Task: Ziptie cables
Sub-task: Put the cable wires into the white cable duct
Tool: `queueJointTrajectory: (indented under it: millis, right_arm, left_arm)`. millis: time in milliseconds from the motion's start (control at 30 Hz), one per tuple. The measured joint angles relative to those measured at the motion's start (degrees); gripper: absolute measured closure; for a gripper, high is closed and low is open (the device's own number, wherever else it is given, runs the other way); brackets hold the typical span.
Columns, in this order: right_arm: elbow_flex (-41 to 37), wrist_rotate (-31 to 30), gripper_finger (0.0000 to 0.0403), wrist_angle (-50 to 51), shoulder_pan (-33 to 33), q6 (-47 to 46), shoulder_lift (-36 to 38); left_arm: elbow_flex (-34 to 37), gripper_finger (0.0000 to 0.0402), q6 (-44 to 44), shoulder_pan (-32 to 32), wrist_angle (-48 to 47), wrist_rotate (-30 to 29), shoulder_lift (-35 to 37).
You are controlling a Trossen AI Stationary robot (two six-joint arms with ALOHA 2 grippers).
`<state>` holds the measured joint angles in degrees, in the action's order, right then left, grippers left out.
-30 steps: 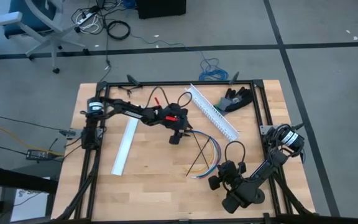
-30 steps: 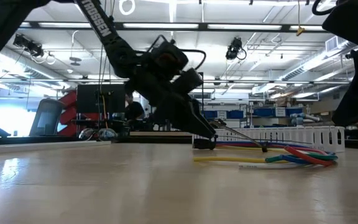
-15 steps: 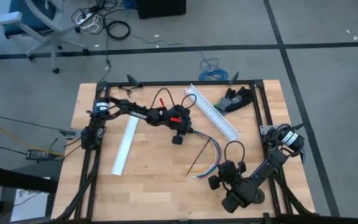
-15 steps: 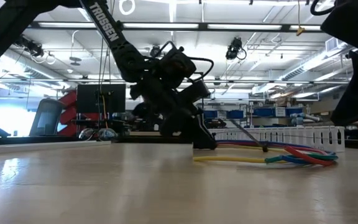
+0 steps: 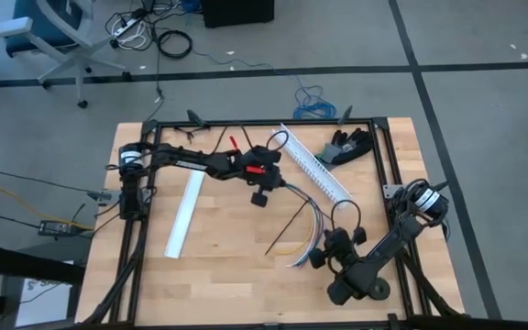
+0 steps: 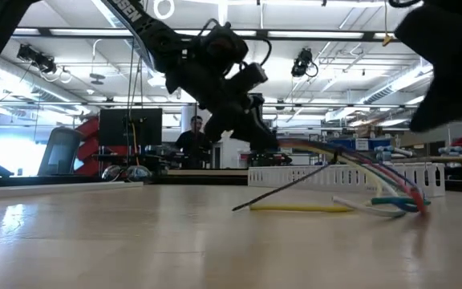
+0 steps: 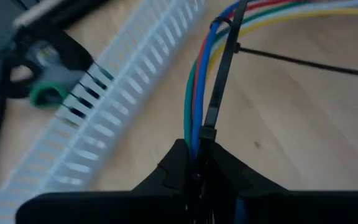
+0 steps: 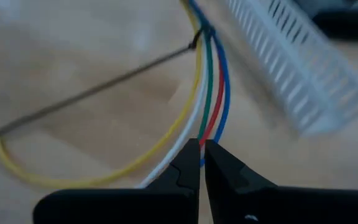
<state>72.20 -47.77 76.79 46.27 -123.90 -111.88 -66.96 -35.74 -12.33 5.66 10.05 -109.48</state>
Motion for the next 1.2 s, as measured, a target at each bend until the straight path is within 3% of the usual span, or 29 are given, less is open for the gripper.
queueJointTrajectory:
  millis: [133,333,400,667,933,1200]
  right_arm:
    - [0.00,-2.68,0.0390,4.66,-1.93,0.48,2.77]
    - [0.01,-14.95,0.0391,5.31,-5.56,3.88,7.55]
    - [0.02,-16.50,0.0389,5.12,-7.08,6.60,8.55]
    - [0.02,-16.32,0.0397,1.75,-12.11,10.01,9.28]
    - [0.02,-12.34,0.0402,-15.63,-13.71,25.04,8.95]
    - [-1.18,-9.24,0.0403,-18.65,-16.15,27.16,8.94]
  left_arm:
    - [0.00,0.0360,-1.81,-0.93,4.45,0.39,0.16]
    - [0.00,0.0360,-2.34,-0.70,6.52,0.52,0.16]
    - [0.00,0.0360,-2.62,-0.44,6.06,0.75,0.16]
    - [0.00,0.0360,-2.44,-0.32,5.48,0.50,0.18]
    - [0.00,0.0360,-2.37,-0.91,5.72,-2.76,2.77]
    - [-0.02,0.0360,-2.31,-1.26,1.98,-0.28,5.42]
